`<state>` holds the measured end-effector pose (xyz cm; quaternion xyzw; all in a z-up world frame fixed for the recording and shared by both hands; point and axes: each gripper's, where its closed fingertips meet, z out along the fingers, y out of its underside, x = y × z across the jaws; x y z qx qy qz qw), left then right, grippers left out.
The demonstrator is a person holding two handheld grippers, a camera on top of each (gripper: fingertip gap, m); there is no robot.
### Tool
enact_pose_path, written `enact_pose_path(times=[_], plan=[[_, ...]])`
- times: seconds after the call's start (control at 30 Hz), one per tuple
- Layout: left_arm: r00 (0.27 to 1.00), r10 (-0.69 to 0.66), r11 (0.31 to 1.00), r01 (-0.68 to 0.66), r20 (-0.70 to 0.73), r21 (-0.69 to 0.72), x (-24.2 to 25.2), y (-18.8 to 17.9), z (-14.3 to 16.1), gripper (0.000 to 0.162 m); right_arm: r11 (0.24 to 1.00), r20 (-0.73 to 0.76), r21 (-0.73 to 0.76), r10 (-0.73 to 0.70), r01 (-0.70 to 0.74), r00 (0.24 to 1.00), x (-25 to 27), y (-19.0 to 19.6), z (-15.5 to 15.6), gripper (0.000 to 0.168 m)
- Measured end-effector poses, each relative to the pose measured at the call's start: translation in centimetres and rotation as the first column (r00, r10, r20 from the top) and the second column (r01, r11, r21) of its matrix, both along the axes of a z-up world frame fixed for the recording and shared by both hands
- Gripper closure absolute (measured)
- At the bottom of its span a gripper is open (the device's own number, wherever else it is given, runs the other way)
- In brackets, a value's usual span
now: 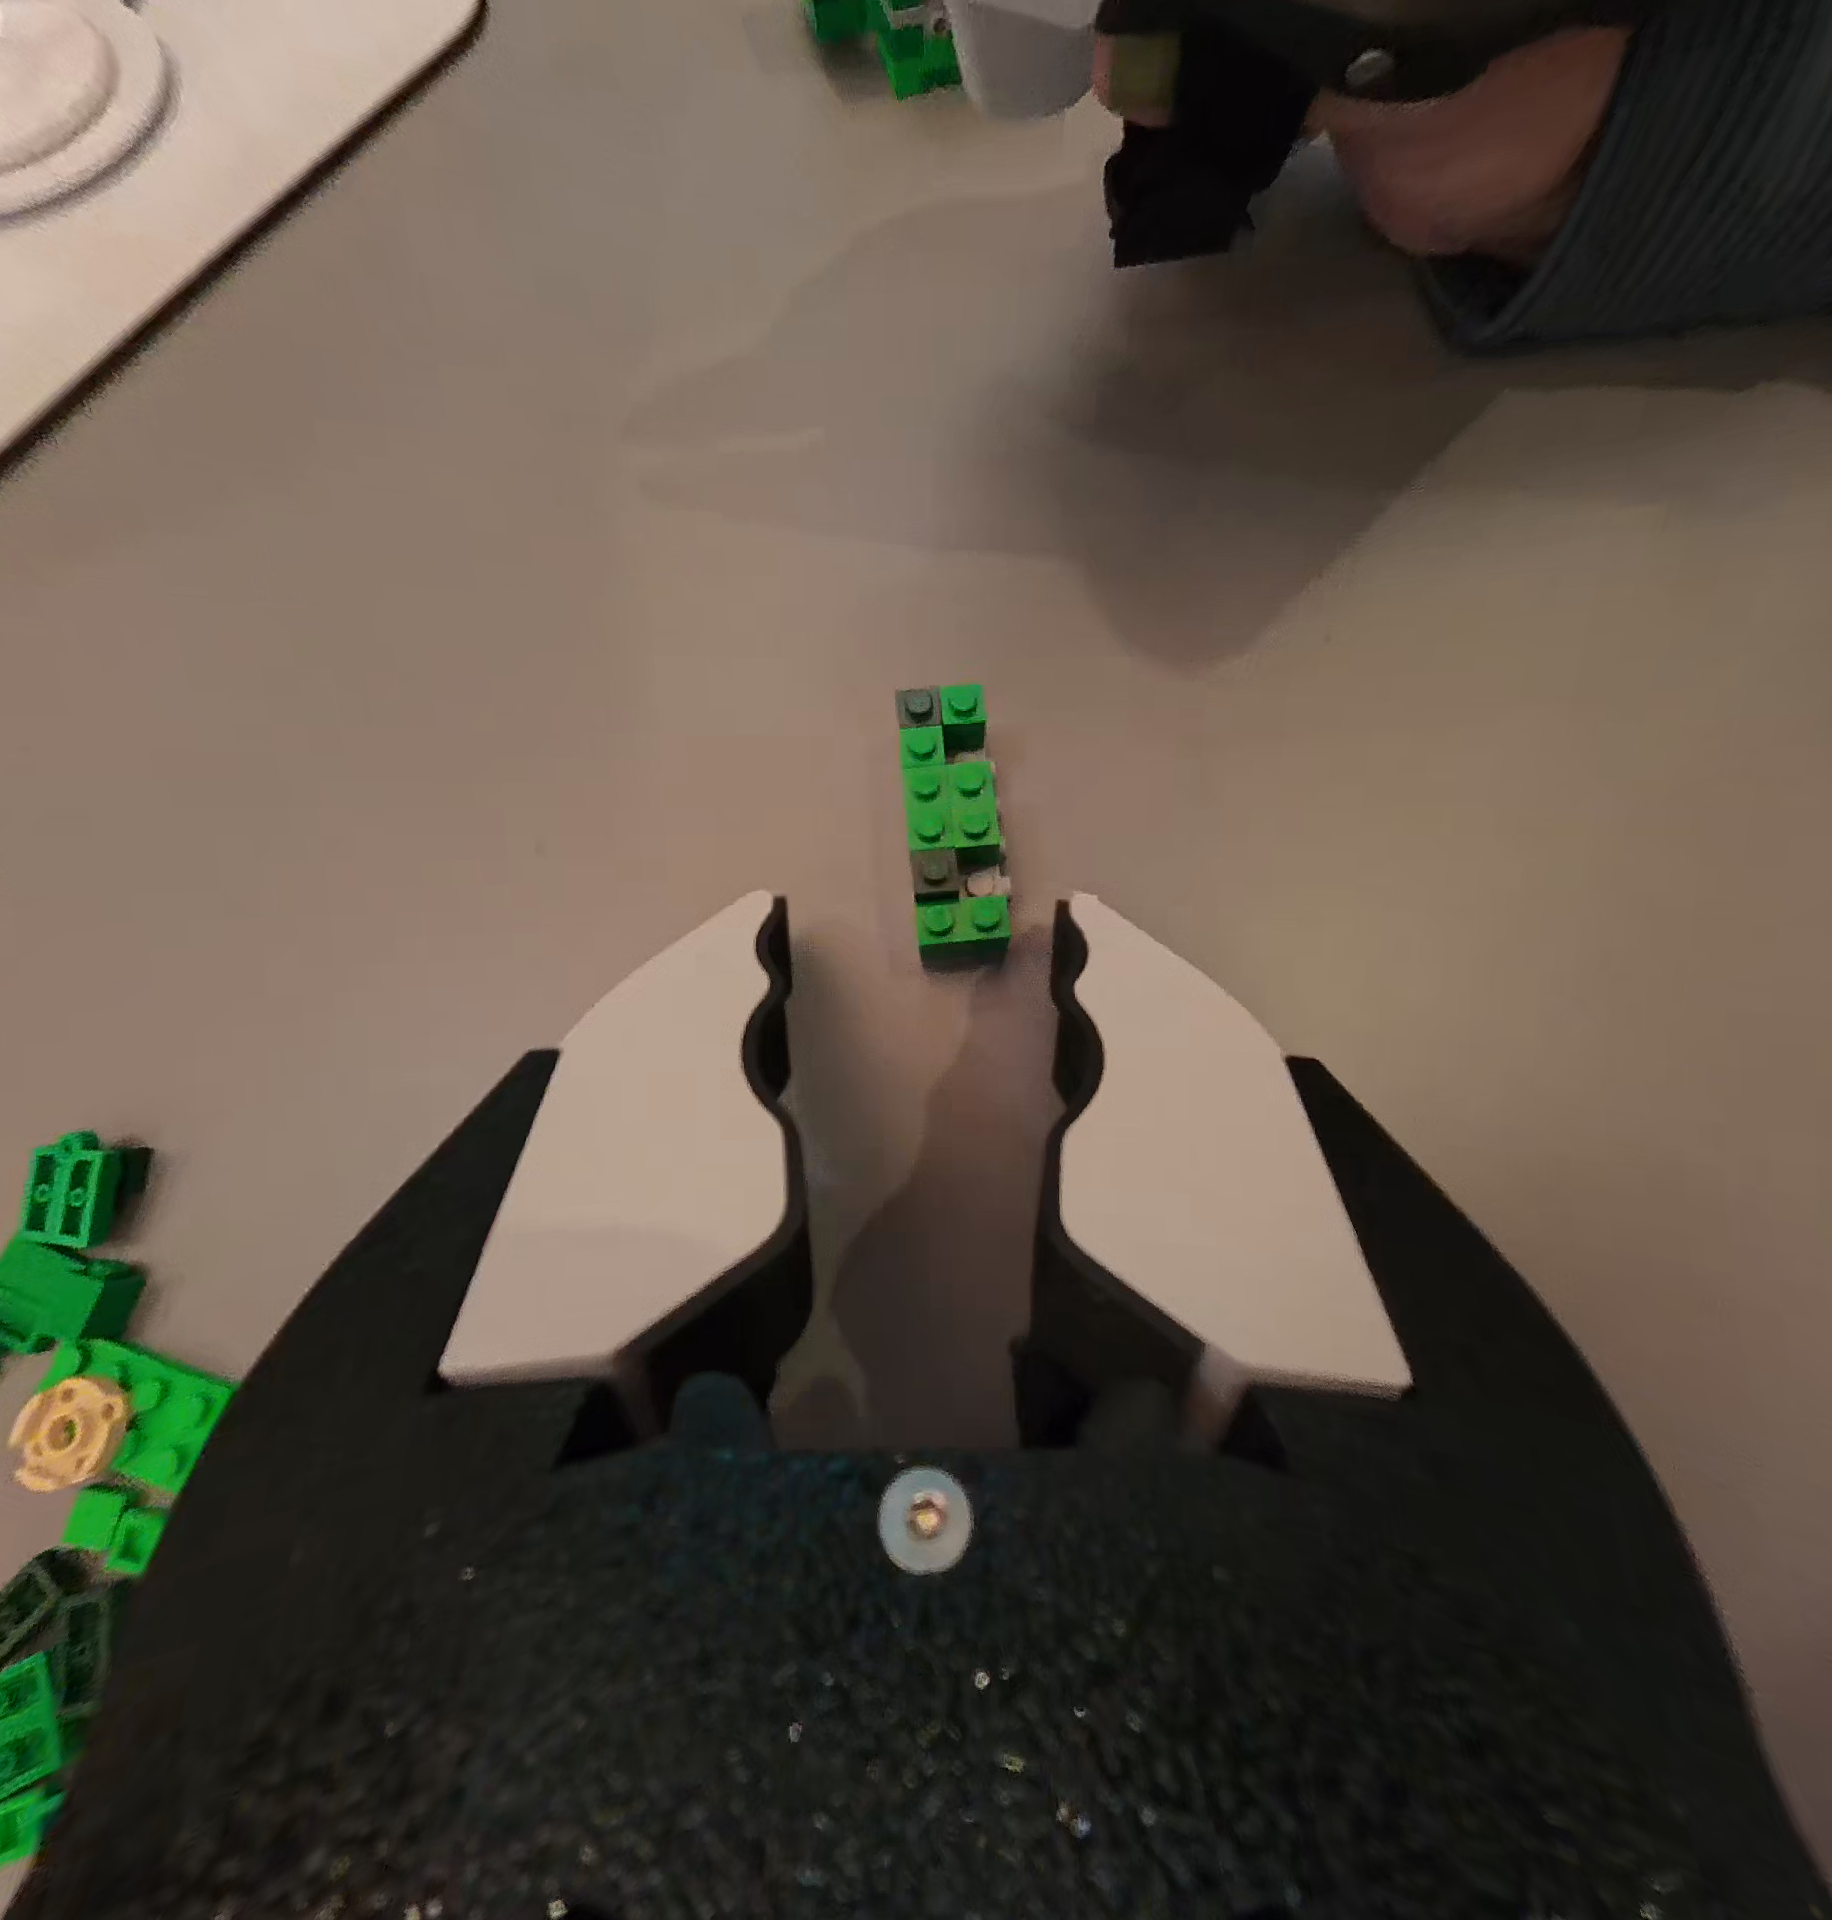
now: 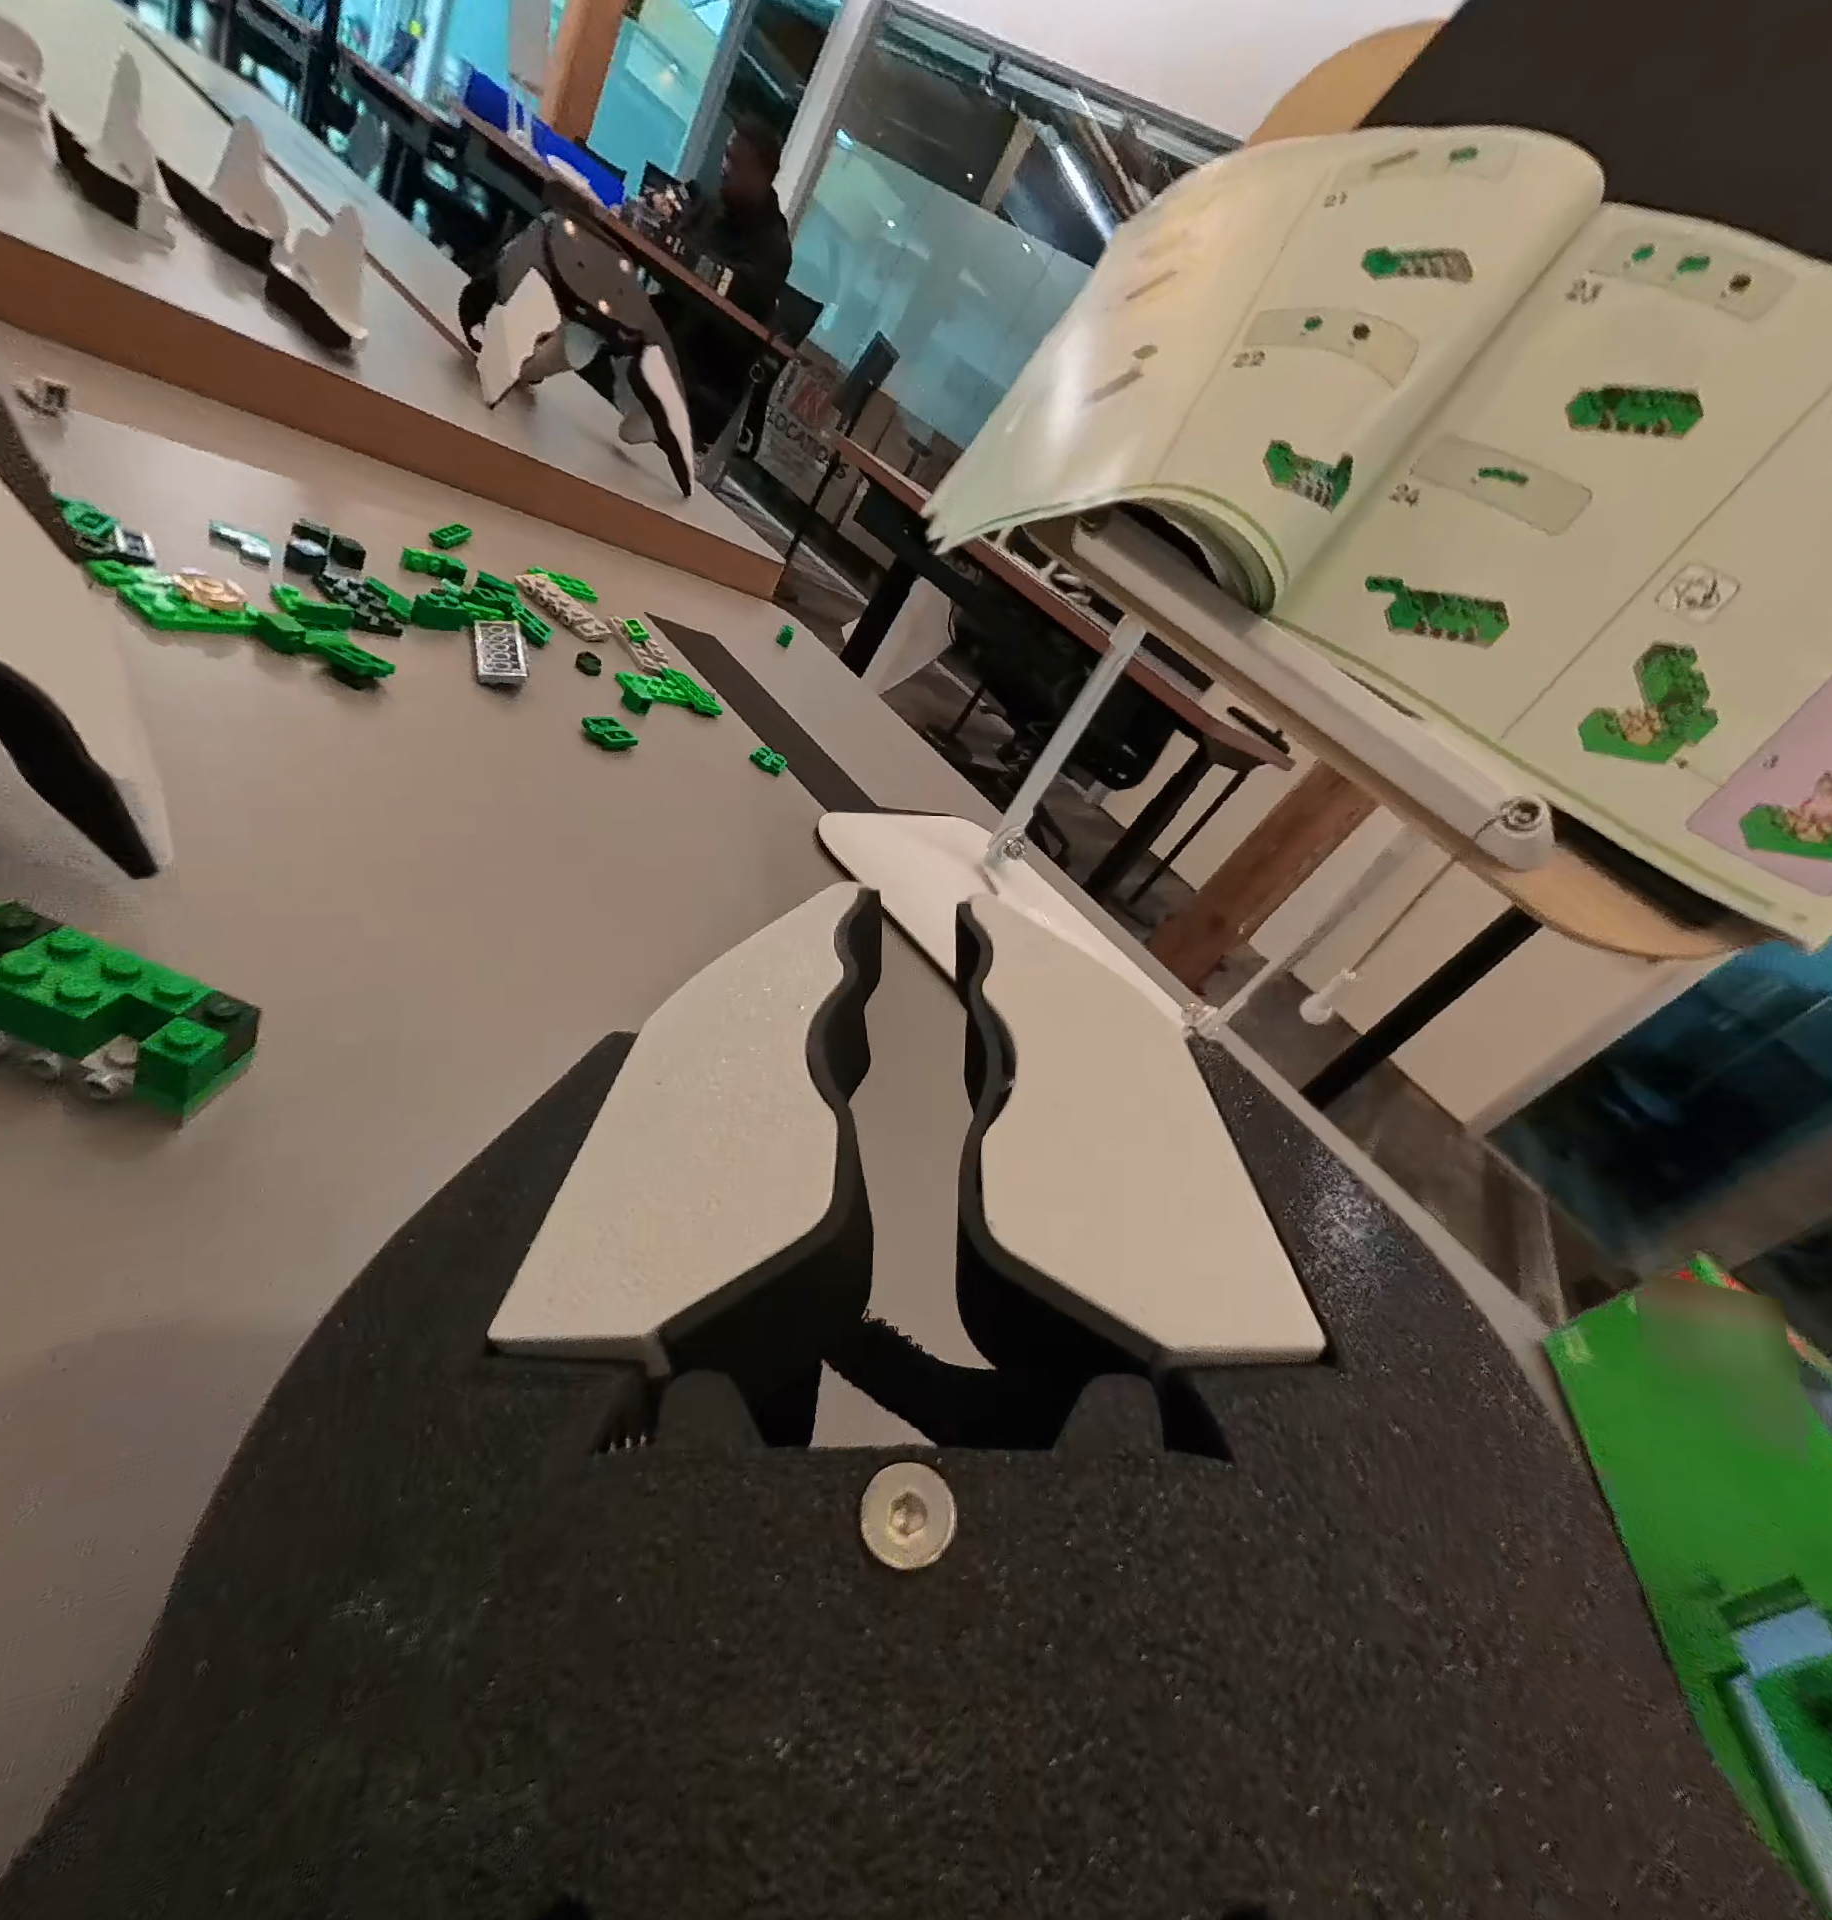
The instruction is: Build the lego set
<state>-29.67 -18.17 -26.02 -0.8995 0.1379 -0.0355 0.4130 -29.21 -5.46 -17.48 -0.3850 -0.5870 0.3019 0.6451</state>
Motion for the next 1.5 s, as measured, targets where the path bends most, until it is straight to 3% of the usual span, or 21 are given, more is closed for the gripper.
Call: enact_pose_path(times=[0.03, 0.23, 1.5], plan=[[1.000, -0.004, 1.000, 0.005, -0.002, 0.009, -0.1, -0.1, 0.2, 0.111, 1.000, -0.008, -0.023, -0.003, 0.003, 1.000, 0.1, 0.3, 0.1, 0.155], [0.996, -0.074, 0.997, 0.074, 0.056, 0.004, 0.1, -1.2, -0.3, 0.107, 0.998, -0.005, -0.055, -0.004, 0.004, 1.000, 0.1, 0.6, 0.0, 0.156], [0.994, -0.064, 0.998, 0.066, 0.090, -0.017, 0.6, -0.8, -0.5, 0.118, 0.999, 0.032, 0.038, 0.002, -0.004, 0.999, -0.3, -0.1, -0.6, 0.164]])
